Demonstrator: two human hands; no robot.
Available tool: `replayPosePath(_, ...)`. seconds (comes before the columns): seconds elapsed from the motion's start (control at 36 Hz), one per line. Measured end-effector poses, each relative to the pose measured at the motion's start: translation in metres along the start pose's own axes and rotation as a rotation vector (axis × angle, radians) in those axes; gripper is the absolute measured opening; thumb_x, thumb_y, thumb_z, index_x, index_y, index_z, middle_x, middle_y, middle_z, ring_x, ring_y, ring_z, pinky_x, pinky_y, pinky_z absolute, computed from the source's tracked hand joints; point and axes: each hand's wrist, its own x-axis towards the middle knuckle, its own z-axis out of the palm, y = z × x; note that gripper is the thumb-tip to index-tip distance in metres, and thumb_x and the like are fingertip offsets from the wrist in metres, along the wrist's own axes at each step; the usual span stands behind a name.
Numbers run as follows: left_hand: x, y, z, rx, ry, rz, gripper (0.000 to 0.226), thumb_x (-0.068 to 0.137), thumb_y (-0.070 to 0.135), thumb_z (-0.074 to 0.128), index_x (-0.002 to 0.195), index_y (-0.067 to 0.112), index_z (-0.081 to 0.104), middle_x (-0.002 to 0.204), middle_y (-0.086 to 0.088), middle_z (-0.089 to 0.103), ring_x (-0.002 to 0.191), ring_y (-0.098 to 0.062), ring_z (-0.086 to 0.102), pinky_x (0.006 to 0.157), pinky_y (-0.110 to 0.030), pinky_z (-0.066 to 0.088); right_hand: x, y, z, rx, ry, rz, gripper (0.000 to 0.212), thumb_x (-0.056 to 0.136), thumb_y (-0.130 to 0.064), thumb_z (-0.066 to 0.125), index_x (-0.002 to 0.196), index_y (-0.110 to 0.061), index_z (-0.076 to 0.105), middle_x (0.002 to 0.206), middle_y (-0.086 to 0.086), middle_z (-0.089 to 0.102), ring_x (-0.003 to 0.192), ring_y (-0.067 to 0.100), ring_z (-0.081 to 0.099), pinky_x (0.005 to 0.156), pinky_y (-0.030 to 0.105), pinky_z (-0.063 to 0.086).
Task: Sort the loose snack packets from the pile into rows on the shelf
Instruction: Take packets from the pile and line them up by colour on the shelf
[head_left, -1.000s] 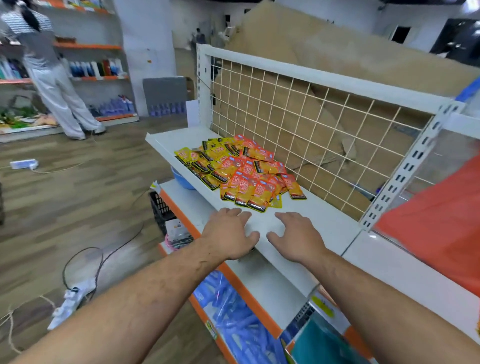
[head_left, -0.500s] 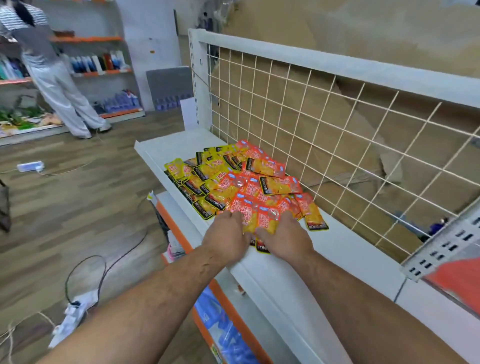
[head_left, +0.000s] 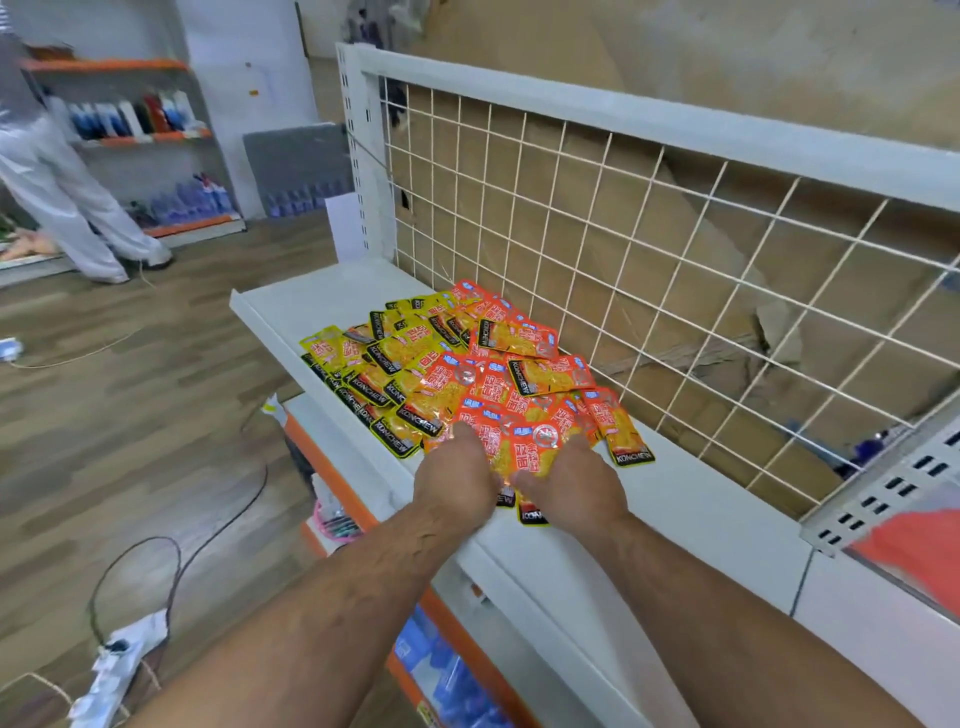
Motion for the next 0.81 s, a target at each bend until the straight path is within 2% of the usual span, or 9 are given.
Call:
replayPosePath(0.11, -0.005, 0.003, -0.002, -0.042, -0.007, 0.011, 0.056, 0.084, 0.022, 0.071, 0.127, 0.007, 0.038, 0.125, -0.017, 0.051, 0.112, -0.033, 0.057, 0.086, -0.038, 0.048, -0.010, -0.002, -0.006, -0.001, 0.037, 0.046, 0.093, 0.080, -0.050, 0.073, 0.145, -0.007, 0.023, 0.124, 0.007, 0.063, 0.114, 0.031, 0.061, 0.086, 0.036, 0.049)
replayPosePath(0.19, -0.010, 0.006, -0.003, -0.031, -0.028, 0.032, 0.067, 0.081, 0.012, 0.069, 0.136, 0.002, 0.031, 0.129, -0.018, 0.048, 0.116, -0.033, 0.055, 0.091, -0.037, 0.047, -0.018, -0.003, -0.008, 0.059, 0.039, 0.091, 0.082, 0.084, -0.039, 0.071, 0.144, -0.008, 0.026, 0.126, 0.009, 0.062, 0.115, 0.032, 0.061, 0.090, 0.039, 0.051)
replayPosePath(0.28, -0.013, 0.001, -0.003, -0.056, -0.076, 0.053, 0.077, 0.080, 0.014, 0.068, 0.142, -0.004, 0.025, 0.128, -0.016, 0.057, 0.116, -0.031, 0.058, 0.092, -0.037, 0.048, -0.032, 0.003, -0.011, 0.125, 0.037, 0.161, 0.060, 0.086, -0.028, 0.067, 0.133, -0.007, 0.036, 0.125, 0.012, 0.062, 0.114, 0.033, 0.061, 0.086, 0.035, 0.050)
replayPosePath(0.33, -0.017, -0.002, -0.006, -0.071, -0.121, 0.068, 0.063, 0.080, 0.012, 0.067, 0.134, -0.003, 0.038, 0.125, -0.014, 0.059, 0.113, -0.029, 0.060, 0.088, -0.036, 0.050, -0.043, 0.009, -0.015, 0.157, 0.032, 0.197, 0.049, 0.087, -0.024, 0.066, 0.126, -0.007, 0.040, 0.124, 0.013, 0.061, 0.114, 0.033, 0.059, 0.080, 0.031, 0.045)
replayPosePath(0.36, -0.019, -0.002, -0.008, -0.064, -0.139, 0.084, 0.046, 0.079, 0.011, 0.066, 0.120, 0.002, 0.048, 0.119, -0.013, 0.061, 0.108, -0.028, 0.062, 0.083, -0.035, 0.052, -0.049, 0.012, -0.017, 0.171, 0.036, 0.211, 0.047, 0.087, -0.023, 0.066, 0.124, -0.006, 0.042, 0.124, 0.013, 0.061, 0.114, 0.032, 0.059, 0.079, 0.031, 0.044)
replayPosePath(0.42, -0.025, 0.000, -0.013, -0.032, -0.171, 0.121, 0.025, 0.078, 0.010, 0.065, 0.098, 0.008, 0.052, 0.110, -0.011, 0.064, 0.100, -0.027, 0.064, 0.075, -0.034, 0.053, -0.062, 0.019, -0.022, 0.189, 0.065, 0.249, 0.041, 0.086, -0.020, 0.067, 0.120, -0.006, 0.047, 0.121, 0.013, 0.061, 0.112, 0.031, 0.059, 0.077, 0.031, 0.044)
replayPosePath(0.5, -0.035, 0.005, -0.010, -0.078, -0.183, 0.171, 0.024, 0.080, 0.010, 0.062, 0.102, 0.004, 0.056, 0.108, -0.013, 0.064, 0.101, -0.030, 0.063, 0.073, -0.034, 0.050, -0.085, 0.032, -0.029, 0.265, 0.140, 0.310, 0.031, 0.085, -0.020, 0.070, 0.109, -0.011, 0.054, 0.113, 0.010, 0.064, 0.105, 0.029, 0.061, 0.078, 0.034, 0.048)
replayPosePath(0.69, -0.059, 0.029, -0.006, -0.405, -0.213, 0.142, 0.023, 0.088, 0.012, 0.061, 0.102, -0.005, 0.068, 0.106, -0.019, 0.069, 0.103, -0.036, 0.064, 0.088, -0.042, 0.054, -0.139, 0.065, -0.044, 0.486, 0.265, 0.413, 0.019, 0.080, -0.011, 0.072, 0.091, -0.016, 0.058, 0.094, 0.004, 0.066, 0.088, 0.022, 0.064, 0.079, 0.039, 0.054)
replayPosePath(0.81, -0.083, 0.046, -0.003, -0.492, -0.263, 0.104, 0.013, 0.087, 0.012, 0.065, 0.090, 0.000, 0.065, 0.105, -0.017, 0.068, 0.101, -0.033, 0.063, 0.084, -0.037, 0.051, -0.166, 0.081, -0.048, 0.560, 0.305, 0.428, 0.019, 0.078, -0.010, 0.074, 0.087, -0.017, 0.058, 0.093, 0.005, 0.068, 0.086, 0.022, 0.066, 0.079, 0.040, 0.056)
